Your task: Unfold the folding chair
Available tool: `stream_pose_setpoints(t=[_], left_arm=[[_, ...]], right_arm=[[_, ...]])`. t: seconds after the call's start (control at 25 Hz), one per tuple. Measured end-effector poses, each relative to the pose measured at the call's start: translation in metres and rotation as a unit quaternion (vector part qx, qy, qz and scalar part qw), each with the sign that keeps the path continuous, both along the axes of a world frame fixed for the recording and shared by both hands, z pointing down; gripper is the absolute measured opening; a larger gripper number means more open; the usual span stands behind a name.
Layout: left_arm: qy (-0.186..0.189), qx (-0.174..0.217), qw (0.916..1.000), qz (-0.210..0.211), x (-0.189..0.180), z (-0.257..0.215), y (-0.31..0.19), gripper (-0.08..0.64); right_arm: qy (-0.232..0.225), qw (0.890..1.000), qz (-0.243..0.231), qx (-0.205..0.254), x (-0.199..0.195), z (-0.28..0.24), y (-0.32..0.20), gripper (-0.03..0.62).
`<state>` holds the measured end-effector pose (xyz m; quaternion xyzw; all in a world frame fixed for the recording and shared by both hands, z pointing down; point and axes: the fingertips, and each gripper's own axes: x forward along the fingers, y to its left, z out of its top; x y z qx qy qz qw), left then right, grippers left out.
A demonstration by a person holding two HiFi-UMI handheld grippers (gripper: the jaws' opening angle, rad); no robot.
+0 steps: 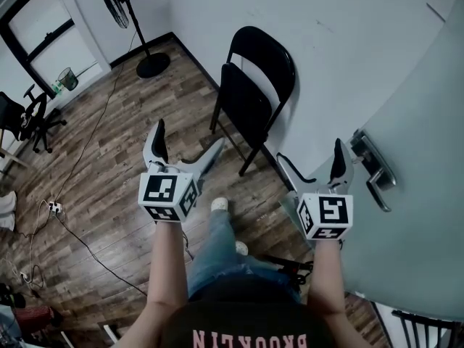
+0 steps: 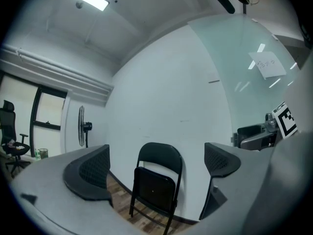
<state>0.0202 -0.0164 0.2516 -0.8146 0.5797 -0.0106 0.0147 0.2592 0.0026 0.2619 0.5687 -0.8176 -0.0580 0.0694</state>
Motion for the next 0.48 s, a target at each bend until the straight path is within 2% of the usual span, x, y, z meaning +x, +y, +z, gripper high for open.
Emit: stream_pose_setpoints(t=[0.48], left_arm=[[-0.001, -0.014, 0.9997, 0.019, 0.011, 0.011, -0.065, 0.571]], right_arm=[[-0.039, 0.999, 0.004, -0.028, 0.006, 0.024, -0.051, 0.574]])
